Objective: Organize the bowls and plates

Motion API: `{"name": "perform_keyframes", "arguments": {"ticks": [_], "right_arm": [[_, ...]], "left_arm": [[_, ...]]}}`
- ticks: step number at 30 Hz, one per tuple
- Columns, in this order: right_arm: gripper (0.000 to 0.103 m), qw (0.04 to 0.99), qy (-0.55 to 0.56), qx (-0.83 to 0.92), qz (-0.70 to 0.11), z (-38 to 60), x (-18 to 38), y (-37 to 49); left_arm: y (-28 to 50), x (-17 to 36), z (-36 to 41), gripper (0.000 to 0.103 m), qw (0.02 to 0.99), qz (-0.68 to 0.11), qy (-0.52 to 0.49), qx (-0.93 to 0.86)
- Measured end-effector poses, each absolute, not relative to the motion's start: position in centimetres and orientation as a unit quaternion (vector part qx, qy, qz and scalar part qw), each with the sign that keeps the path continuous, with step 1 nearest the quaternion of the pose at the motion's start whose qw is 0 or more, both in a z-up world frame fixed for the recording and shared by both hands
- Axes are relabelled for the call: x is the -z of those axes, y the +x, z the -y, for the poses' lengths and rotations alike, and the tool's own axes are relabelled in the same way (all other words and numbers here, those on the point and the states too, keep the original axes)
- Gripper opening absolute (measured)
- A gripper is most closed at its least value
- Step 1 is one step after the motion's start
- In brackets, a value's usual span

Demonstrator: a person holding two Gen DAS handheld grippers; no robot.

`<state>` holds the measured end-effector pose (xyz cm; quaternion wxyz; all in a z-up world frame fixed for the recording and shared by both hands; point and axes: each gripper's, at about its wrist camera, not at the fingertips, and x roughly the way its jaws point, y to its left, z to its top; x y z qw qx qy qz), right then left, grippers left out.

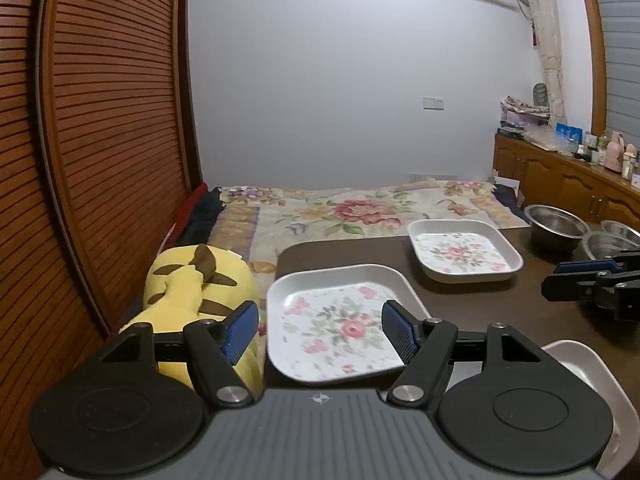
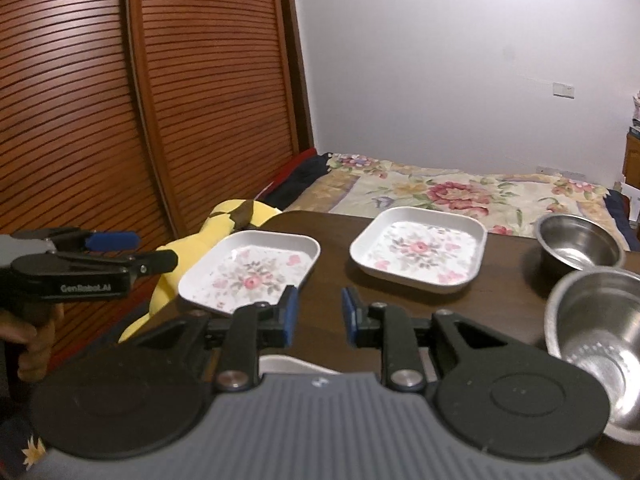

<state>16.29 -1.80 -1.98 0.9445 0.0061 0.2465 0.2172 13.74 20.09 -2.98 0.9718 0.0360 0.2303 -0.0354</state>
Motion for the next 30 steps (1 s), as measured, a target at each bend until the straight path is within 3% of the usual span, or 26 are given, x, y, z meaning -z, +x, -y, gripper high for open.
{"name": "perform_keyframes", "arguments": {"ticks": [8, 16, 30], "right_arm": [[0.033, 0.935, -0.016, -0.226, -0.272, -1.2, 2.1, 19.4], [0.033, 0.922, -0.012, -0.223, -0.317, -3.1, 3.6, 22.2], [0.033, 0.905, 0.008, -0.222, -0.363, -4.8, 5.5, 25.0]], "left_arm": [[16.3, 4.2, -22.3, 0.069, 0.966, -0.251, 0.032, 0.045], [19.0, 6.6, -24.2, 0.051, 0.957, -0.283, -0.006, 0.064], [20.3, 7.7, -25.4, 0.034, 0.95, -0.303, -0.037, 0.064]]}}
